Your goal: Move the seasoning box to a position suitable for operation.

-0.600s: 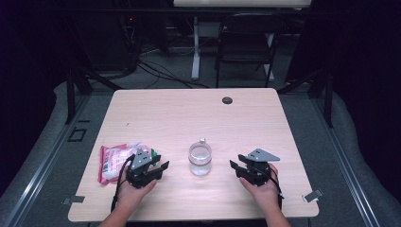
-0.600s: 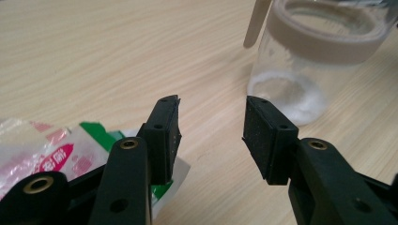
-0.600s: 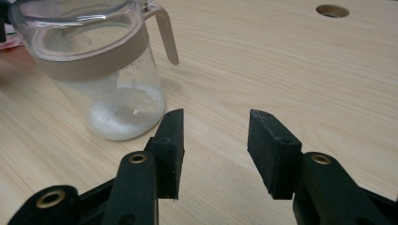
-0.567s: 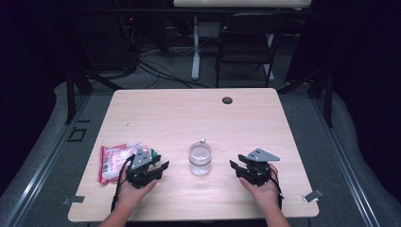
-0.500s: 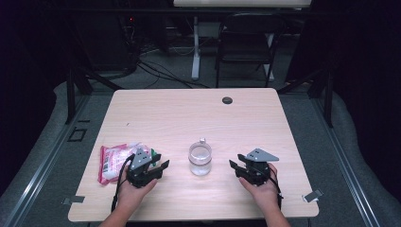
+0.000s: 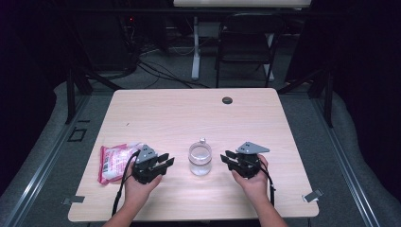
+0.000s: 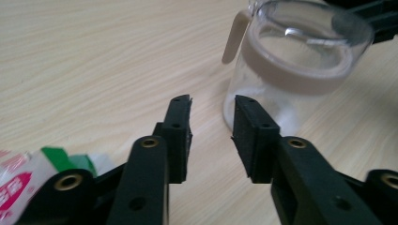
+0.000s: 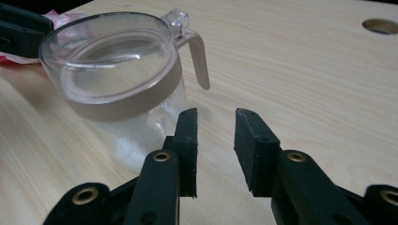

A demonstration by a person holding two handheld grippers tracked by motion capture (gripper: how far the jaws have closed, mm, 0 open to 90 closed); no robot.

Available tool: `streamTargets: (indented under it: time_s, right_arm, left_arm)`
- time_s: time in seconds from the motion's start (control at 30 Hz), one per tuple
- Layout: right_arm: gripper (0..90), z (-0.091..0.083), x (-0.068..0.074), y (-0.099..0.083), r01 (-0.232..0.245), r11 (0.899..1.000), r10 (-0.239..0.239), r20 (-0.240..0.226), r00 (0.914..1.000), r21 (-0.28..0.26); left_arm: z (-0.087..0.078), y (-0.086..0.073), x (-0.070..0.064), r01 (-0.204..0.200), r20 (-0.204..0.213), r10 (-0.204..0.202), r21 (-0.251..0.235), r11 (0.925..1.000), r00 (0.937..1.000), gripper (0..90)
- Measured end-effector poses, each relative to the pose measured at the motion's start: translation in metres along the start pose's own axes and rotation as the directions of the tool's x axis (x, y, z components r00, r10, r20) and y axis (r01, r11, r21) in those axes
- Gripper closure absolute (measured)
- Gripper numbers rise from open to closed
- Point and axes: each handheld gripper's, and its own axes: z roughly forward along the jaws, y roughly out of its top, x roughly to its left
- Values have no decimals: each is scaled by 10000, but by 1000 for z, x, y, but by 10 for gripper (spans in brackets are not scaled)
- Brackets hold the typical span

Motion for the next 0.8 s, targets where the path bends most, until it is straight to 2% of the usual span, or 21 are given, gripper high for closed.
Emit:
streamTargets:
  time_s: [0.07, 0.23, 0.3, 0.47, 0.63, 0.7, 0.8]
  right_arm:
    - [739, 4, 2, 3, 122, 9999, -122, 112, 9999, -32]
    - [818, 15, 1, 8, 18, 10000, -21, -270, 9996, -96]
    - [839, 19, 2, 10, 191, 9998, -192, -286, 9994, -56]
    - [867, 25, 5, 13, 532, 9985, -534, -304, 9981, -105]
    - [881, 29, 8, 12, 816, 9967, -816, -344, 9961, -15]
    - [887, 30, 10, 13, 823, 9966, -825, -380, 9959, -56]
    - [900, 31, 12, 13, 770, 9970, -771, -360, 9964, -37]
  left_arm:
    - [4, 3, -3, -52, -162, 53, 42, 10000, 9999, 647]
    - [12, 8, -8, 38, 106, -39, 76, 10000, 9999, 672]
    - [16, 7, -11, 11, 303, -16, 173, 9998, 9995, 672]
    - [24, 4, -17, -209, 278, 198, 391, 9990, 9994, 667]
    - [26, 6, -19, -106, 130, 102, 275, 9996, 9999, 736]
    - [26, 6, -20, -193, 44, 192, 219, 9996, 9998, 802]
    - [27, 7, -22, -226, 229, 220, 272, 9994, 9995, 866]
